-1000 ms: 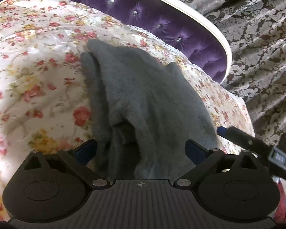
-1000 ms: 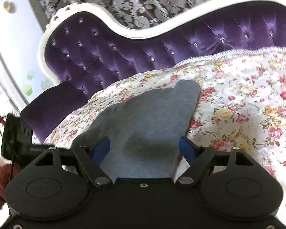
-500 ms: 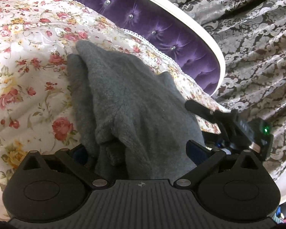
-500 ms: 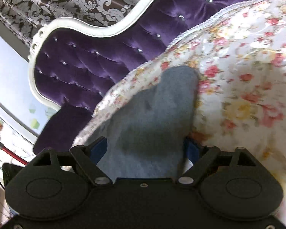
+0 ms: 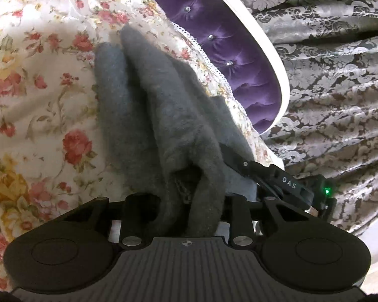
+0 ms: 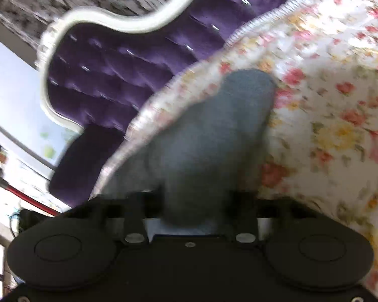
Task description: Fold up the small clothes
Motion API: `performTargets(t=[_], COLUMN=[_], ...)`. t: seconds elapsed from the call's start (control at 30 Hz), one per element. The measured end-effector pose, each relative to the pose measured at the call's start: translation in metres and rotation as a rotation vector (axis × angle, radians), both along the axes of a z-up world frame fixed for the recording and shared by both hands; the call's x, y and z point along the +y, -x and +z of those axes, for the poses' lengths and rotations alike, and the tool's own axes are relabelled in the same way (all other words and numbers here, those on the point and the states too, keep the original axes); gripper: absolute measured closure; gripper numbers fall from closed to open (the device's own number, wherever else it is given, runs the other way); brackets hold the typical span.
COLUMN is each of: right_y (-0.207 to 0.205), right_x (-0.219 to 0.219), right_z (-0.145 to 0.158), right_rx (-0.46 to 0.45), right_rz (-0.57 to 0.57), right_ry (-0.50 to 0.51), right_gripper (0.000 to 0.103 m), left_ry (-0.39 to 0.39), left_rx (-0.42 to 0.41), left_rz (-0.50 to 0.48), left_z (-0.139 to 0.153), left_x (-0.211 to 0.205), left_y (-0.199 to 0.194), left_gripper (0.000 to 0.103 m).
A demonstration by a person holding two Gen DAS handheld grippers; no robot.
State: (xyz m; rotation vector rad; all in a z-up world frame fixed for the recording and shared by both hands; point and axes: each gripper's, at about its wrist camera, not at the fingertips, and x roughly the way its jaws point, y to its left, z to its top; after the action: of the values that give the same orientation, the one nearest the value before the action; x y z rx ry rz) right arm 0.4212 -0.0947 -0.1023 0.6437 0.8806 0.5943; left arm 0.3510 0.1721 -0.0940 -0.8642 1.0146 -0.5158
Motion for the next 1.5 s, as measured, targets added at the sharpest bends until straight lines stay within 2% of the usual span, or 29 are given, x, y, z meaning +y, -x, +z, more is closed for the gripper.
performTargets(t=[0.13, 0.2, 0.33, 0.43, 0.6, 0.7, 0.73, 0.8, 0.87, 0.9, 0.97, 1.07, 1.13, 1.23, 1.3, 1.37, 1.43, 1.5], right_y=[0.011, 0.023, 0.064, 0.105, 0.180, 0.219, 0.231, 0.247, 0.260, 0.264, 0.271, 0.281, 0.293, 0.308, 0.314, 0.315, 0.315, 0.314], right_x=[-0.007, -0.007, -0.015, -0.023, -0.035, -0.038, -0.038, -0.039, -0.041, -0.041, -0.044, -0.048, -0.049, -0.045, -0.043, -0.038, -0.030, -0.021], right_z=[0.024, 0.040, 0.063, 0.066, 0.054, 0.044, 0.040, 0.034, 0.031, 0.031, 0.030, 0.034, 0.042, 0.059, 0.068, 0.073, 0.076, 0.078], right_rx=[0.002, 0.002, 0.033, 0.033, 0.055, 0.058, 0.046, 0.016, -0.034, -0.064, -0.103, -0.135, -0.189, -0.280, -0.335, -0.379, -0.410, -0.430], right_rz=[-0.057, -0.062, -0.071, -0.061, -0.046, -0.057, -0.069, -0.096, -0.140, -0.162, -0.204, -0.237, -0.253, -0.264, -0.263, -0.248, -0.215, -0.189], right_ry=[-0.041, -0.016, 0.005, 0.028, 0.058, 0.078, 0.105, 0.168, 0.242, 0.281, 0.323, 0.310, 0.339, 0.390, 0.405, 0.418, 0.431, 0.454], right_gripper=[0.061, 0.061, 0.061, 0.061, 0.060, 0.055, 0.052, 0.048, 0.040, 0.033, 0.029, 0.029, 0.029, 0.029, 0.029, 0.031, 0.046, 0.053], left_ry=[0.061, 0.072, 0.092, 0.083, 0.073, 0.009, -0.035, -0.106, -0.129, -0.155, -0.243, -0.396, -0.486, -0.582, -0.609, -0.626, -0.612, -0.601], left_rx=[0.012, 0.016, 0.021, 0.041, 0.067, 0.064, 0.051, -0.006, -0.057, -0.076, -0.132, -0.226, -0.311, -0.438, -0.502, -0.542, -0.571, -0.570], left_rz=[-0.006, -0.022, -0.062, -0.100, -0.147, -0.134, -0.116, -0.083, -0.044, -0.027, -0.001, -0.003, -0.010, 0.014, 0.006, -0.012, -0.022, -0.035], left_z=[0.022, 0.033, 0.051, 0.055, 0.052, 0.044, 0.041, 0.036, 0.038, 0.041, 0.050, 0.071, 0.090, 0.115, 0.123, 0.124, 0.121, 0.113], left_x=[-0.002, -0.006, -0.016, -0.029, -0.048, -0.050, -0.051, -0.049, -0.046, -0.045, -0.047, -0.053, -0.055, -0.062, -0.065, -0.075, -0.087, -0.095], left_y=[0.009, 0.021, 0.068, 0.111, 0.185, 0.220, 0.230, 0.245, 0.257, 0.261, 0.273, 0.289, 0.300, 0.306, 0.302, 0.290, 0.277, 0.262], left_gripper=[0.075, 0.075, 0.075, 0.074, 0.074, 0.074, 0.071, 0.069, 0.069, 0.069, 0.067, 0.064, 0.064, 0.063, 0.058, 0.058, 0.058, 0.058])
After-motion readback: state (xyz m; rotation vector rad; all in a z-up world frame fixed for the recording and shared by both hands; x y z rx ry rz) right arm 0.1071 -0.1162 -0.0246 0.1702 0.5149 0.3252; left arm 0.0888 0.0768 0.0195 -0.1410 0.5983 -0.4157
